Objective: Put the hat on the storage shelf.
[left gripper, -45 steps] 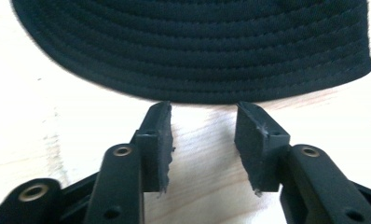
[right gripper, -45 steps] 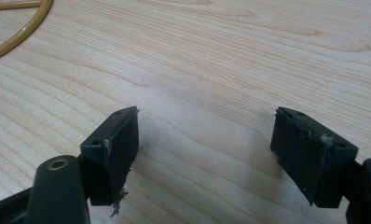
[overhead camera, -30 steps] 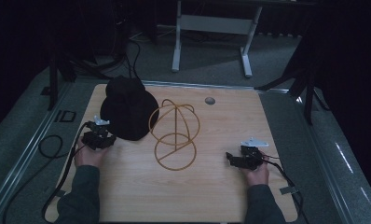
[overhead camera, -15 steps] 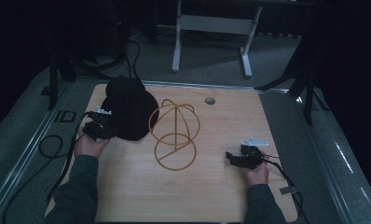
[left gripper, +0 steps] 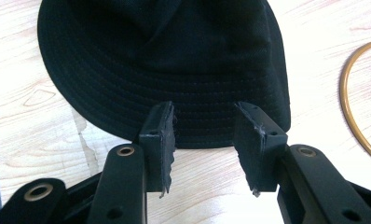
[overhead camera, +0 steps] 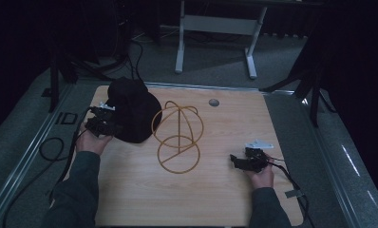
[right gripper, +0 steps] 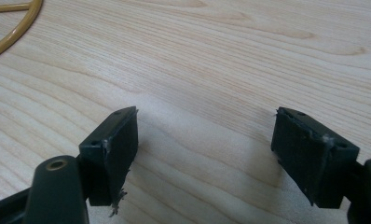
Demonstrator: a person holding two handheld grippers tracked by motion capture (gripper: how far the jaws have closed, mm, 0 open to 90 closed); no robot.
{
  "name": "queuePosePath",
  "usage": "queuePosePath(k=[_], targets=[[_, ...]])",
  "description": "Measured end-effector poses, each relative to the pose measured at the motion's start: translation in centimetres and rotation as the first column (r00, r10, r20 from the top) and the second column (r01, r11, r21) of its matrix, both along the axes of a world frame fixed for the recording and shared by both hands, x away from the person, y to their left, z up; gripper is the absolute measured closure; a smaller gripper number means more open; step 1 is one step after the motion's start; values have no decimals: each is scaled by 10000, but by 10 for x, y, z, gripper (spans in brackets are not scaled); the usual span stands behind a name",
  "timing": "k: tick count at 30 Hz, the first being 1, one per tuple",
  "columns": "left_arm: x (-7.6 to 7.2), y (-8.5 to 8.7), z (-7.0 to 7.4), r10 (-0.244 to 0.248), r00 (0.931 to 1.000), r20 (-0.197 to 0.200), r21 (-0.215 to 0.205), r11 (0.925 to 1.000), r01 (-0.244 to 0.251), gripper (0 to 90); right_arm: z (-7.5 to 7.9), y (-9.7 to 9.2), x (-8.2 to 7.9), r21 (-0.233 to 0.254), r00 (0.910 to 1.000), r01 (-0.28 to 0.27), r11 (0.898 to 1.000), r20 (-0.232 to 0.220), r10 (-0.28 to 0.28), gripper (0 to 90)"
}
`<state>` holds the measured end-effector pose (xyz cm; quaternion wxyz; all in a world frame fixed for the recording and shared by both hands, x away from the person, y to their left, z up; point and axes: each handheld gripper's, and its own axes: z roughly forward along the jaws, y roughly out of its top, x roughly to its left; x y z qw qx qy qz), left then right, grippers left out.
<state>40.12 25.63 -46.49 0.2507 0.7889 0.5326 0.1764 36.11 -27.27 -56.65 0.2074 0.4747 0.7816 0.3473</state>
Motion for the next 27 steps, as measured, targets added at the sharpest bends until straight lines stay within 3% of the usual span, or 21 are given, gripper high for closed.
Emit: queuePosePath(k=[18,27], targets=[[12,1,20,257,9992,-303,262,9993,-249,578,0,0,0,11,10000,-9,10000,2,9,228],[24,5,26,361,9974,-630,77,9993,-357,554,0,0,1,2,10000,-13,10000,3,13,228]])
